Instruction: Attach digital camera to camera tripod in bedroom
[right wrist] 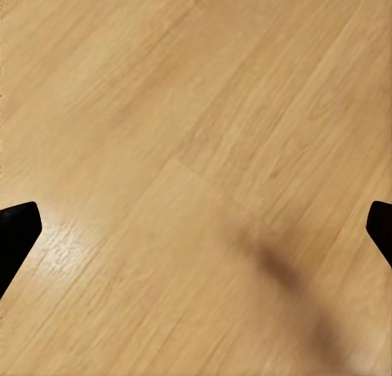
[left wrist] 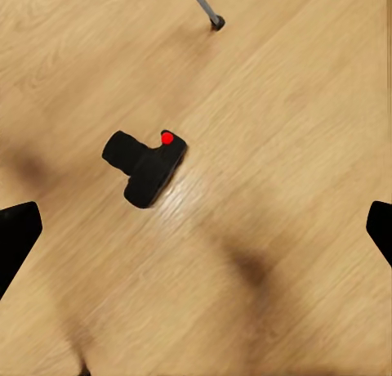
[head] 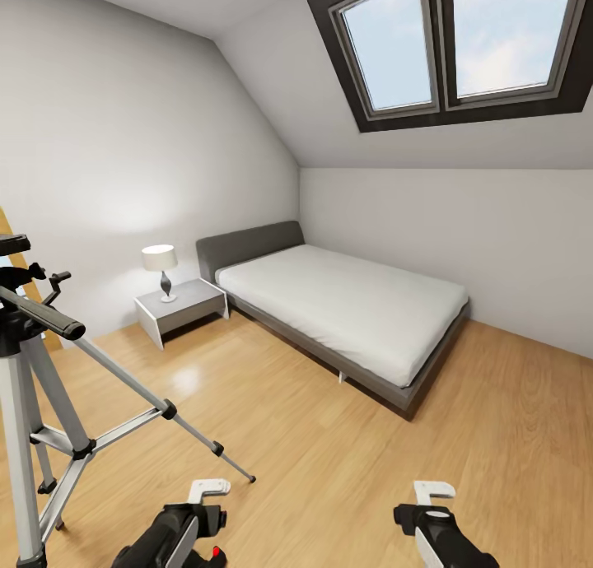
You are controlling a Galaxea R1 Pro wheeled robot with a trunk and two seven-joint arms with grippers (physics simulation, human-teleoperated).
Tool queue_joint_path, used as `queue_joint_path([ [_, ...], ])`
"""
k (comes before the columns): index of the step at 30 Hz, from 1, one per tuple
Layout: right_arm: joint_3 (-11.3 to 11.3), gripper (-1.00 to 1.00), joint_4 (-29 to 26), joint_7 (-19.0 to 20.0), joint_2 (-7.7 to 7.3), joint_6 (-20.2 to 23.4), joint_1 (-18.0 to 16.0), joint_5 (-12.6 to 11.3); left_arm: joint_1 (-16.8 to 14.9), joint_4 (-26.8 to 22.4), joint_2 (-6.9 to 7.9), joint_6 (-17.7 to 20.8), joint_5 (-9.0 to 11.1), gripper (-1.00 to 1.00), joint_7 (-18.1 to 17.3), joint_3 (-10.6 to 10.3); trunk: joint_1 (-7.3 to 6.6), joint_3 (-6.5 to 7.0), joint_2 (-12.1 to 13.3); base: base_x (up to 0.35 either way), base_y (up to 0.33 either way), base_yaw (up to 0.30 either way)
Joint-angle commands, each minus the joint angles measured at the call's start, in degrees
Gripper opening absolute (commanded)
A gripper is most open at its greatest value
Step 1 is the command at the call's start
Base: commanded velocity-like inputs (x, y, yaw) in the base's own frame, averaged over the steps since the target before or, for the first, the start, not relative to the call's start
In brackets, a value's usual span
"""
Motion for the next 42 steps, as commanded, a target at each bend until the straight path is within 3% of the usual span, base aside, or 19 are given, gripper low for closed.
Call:
queue_joint_path([
  [1, 0.0, 1.00, -0.1, -0.1, 0.01, 0.3, 0.0, -0.1, 0.0, 0.0, 0.10, 0.3, 0.3, 1.00, 0.0, -0.2, 0.00, -0.06, 0.0, 0.000, 0.000, 0.000],
  [16, 0.2, 1.00, -0.1, 0.2, 0.53, 0.4, -0.1, 0.3, -0.1, -0.4, 3.58, 0.1, -1.1, 1.00, -4.1, -0.5, 0.00, -0.06, 0.0, 0.000, 0.000, 0.000],
  [42, 0.4, 1.00, -0.1, 0.2, 0.61, 0.4, -0.1, 0.6, -0.1, 0.0, 3.79, -0.3, -1.3, 1.00, -5.4, -0.4, 0.00, -0.06, 0.0, 0.000, 0.070, 0.000],
])
